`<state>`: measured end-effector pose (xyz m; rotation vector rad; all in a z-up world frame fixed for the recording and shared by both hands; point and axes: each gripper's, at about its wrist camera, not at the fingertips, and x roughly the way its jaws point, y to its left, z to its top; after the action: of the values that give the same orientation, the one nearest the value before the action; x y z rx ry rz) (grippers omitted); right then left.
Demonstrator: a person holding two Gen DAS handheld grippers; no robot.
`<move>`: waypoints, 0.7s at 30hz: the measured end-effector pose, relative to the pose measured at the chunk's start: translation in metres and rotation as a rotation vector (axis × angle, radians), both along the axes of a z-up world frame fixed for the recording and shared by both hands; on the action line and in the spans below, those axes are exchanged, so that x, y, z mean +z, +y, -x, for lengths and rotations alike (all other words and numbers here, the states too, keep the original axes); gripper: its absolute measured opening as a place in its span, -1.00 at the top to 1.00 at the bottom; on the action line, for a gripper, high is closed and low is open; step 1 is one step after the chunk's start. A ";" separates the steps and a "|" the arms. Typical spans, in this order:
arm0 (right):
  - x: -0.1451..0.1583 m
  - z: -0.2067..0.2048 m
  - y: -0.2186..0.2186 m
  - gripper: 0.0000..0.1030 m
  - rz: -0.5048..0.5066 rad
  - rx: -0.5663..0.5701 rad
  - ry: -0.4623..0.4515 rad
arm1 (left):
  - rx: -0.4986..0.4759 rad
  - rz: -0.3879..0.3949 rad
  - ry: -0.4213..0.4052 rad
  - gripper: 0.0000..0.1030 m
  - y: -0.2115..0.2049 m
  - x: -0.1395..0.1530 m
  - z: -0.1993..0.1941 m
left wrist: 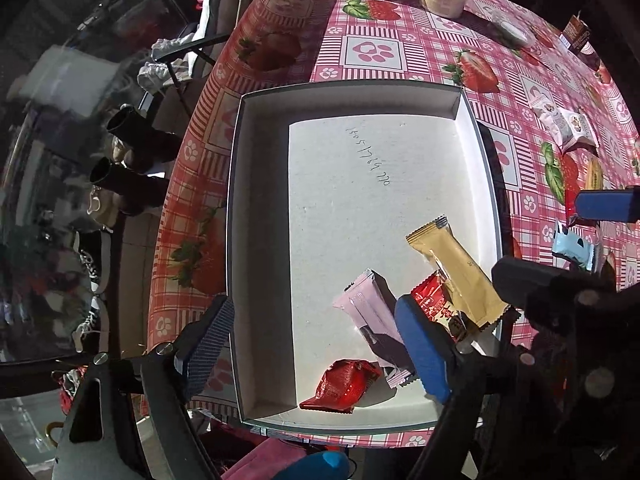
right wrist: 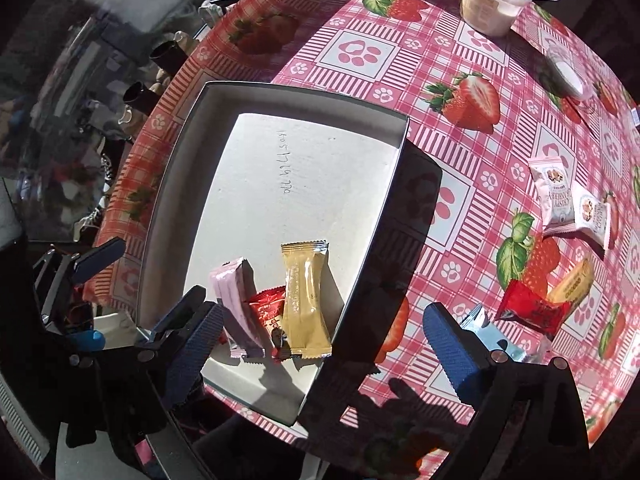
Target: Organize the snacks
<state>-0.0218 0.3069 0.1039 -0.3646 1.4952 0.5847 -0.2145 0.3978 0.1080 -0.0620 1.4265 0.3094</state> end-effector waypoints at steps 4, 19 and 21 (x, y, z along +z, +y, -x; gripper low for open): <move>0.004 0.001 0.001 -0.95 0.001 0.012 -0.012 | -0.002 -0.005 -0.001 -0.66 -0.001 0.003 0.001; 0.004 0.002 0.001 -0.95 0.013 0.019 -0.020 | 0.015 -0.001 0.010 -0.66 0.001 0.004 0.001; 0.004 0.002 0.002 -0.95 0.016 0.022 -0.022 | 0.016 0.000 0.011 -0.66 0.001 0.004 0.001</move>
<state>-0.0238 0.3088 0.1076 -0.3991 1.4772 0.5847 -0.2153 0.3987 0.1121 -0.0717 1.4371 0.3237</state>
